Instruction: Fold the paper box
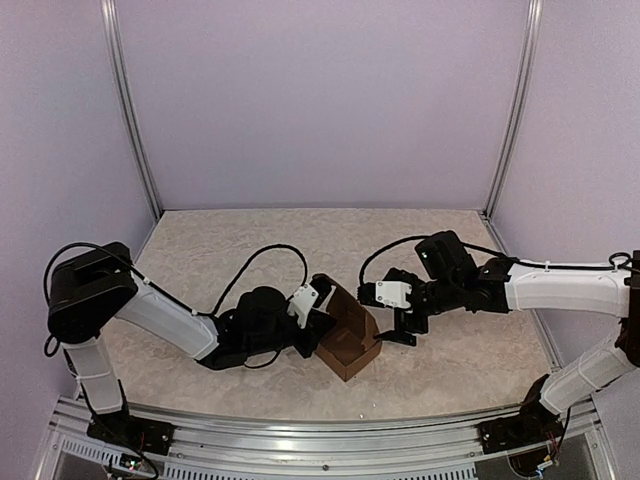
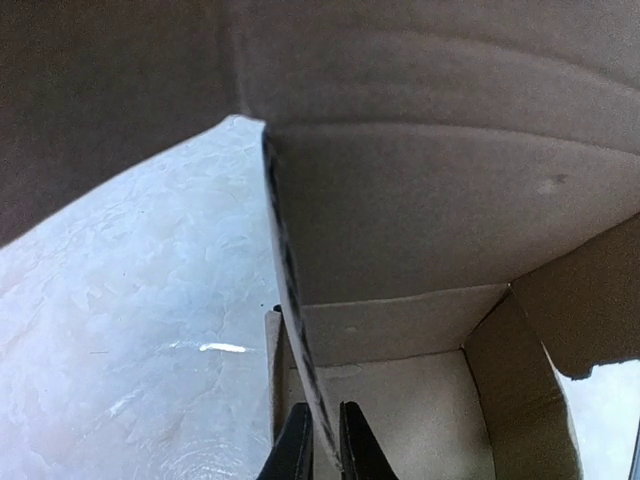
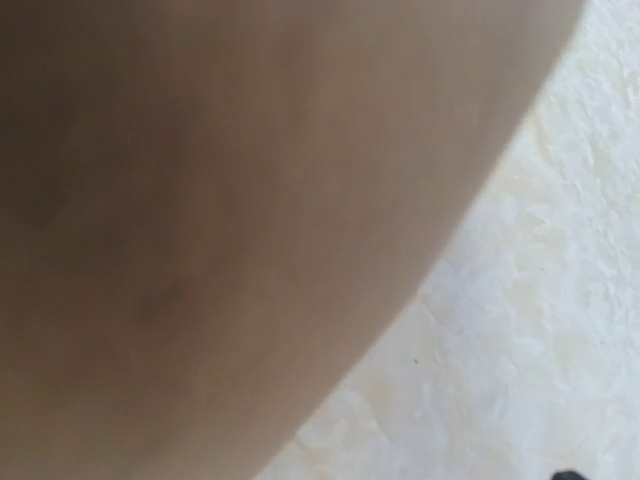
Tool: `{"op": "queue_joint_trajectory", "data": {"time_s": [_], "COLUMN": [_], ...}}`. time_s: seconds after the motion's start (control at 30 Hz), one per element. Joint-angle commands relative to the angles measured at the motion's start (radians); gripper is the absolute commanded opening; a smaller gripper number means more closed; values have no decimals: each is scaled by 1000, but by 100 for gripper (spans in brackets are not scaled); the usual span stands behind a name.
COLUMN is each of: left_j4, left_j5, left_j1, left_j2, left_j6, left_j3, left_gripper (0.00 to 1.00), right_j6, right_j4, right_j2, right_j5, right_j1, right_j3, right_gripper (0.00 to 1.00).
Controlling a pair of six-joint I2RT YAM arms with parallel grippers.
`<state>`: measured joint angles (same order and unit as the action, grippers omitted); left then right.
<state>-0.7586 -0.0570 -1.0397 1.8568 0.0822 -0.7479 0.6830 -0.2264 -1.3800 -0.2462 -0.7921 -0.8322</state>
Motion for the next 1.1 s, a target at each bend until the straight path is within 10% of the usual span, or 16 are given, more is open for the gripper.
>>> {"op": "queue_joint_trajectory", "data": {"time_s": [0.0,0.87,1.07], "left_j4": [21,12,114], "left_j5": [-21,-87,-31], "left_j1": [-17,-24,-23], "left_j2": [-80,-31,-123], "left_j6": [-8,-19,-60], "left_j3": [40,33,68], "left_gripper": [12,8,22], "right_j6": [32,148,164], "right_j4": [4,-105,-201], "right_j2": [24,48,84], "right_j5": [37,166,182], "right_j1": [-9,-9,38], "right_j3": [20,12,3], "right_gripper": [100,100,100]}}
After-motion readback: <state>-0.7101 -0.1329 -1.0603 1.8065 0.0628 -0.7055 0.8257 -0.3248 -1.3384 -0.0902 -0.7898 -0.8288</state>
